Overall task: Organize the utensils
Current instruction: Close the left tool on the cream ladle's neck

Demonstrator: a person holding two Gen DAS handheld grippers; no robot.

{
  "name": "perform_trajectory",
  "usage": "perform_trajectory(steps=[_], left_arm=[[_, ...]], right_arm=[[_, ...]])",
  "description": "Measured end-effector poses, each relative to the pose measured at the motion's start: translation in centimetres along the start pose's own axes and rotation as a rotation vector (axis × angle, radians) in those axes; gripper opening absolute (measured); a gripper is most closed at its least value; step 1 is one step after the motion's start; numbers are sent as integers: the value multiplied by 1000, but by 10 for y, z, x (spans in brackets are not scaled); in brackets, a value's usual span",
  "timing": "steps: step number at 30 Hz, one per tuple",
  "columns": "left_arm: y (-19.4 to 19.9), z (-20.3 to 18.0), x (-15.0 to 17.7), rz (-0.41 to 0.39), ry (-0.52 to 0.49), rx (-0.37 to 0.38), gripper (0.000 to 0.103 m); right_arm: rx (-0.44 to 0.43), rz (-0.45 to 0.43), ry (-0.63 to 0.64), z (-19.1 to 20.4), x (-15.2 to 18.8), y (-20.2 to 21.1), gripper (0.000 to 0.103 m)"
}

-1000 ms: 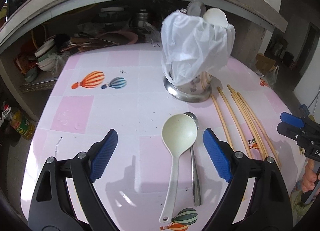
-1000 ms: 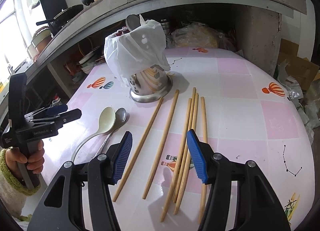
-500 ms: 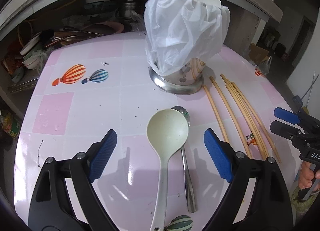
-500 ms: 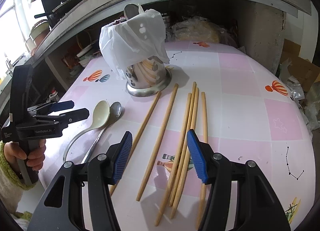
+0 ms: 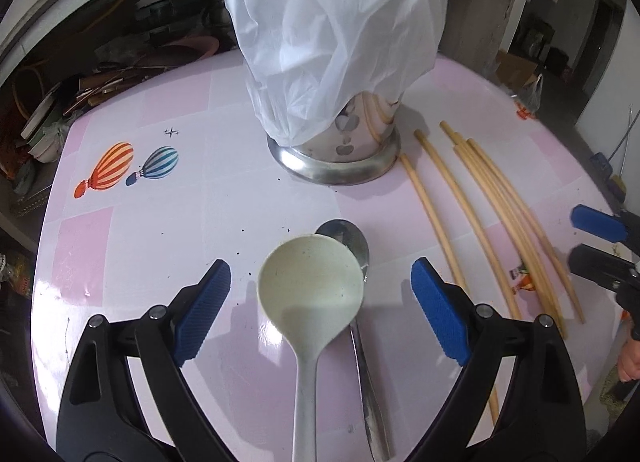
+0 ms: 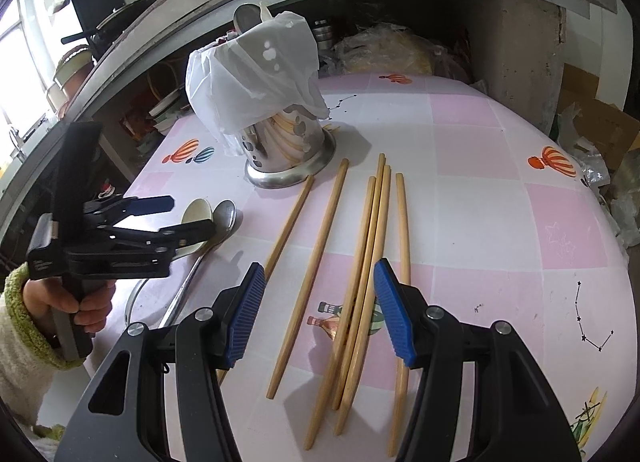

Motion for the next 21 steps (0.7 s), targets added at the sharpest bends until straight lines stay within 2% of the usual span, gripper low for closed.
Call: perform_trajectory(steps=[6,12,14,21], left_arm=[[-6,3,-6,-4,17,-16,87],[-12,-4,-1,7,-28,-41,76],[-14,-4,1,14,-37,-54,69],[-16,-2,1,31,-18,-45,59]], right_arm=[[-3,-2,0,0,-1,0,56],[-9,-6,-6,-1,-1,1,56],[-9,-7,-6,-1,-1,1,56],[-12,-10,-8,-2,0,1,56]])
Point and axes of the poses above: each gripper's, at about its wrist camera, not at the fingertips, and y roughly against the way its jaws point, z to its left, x to its underside, the point moved 4 cm from there along -y, roughly the way its jaws point, and after that the axes turned 15 degrees about y, right-handed, at the moved point
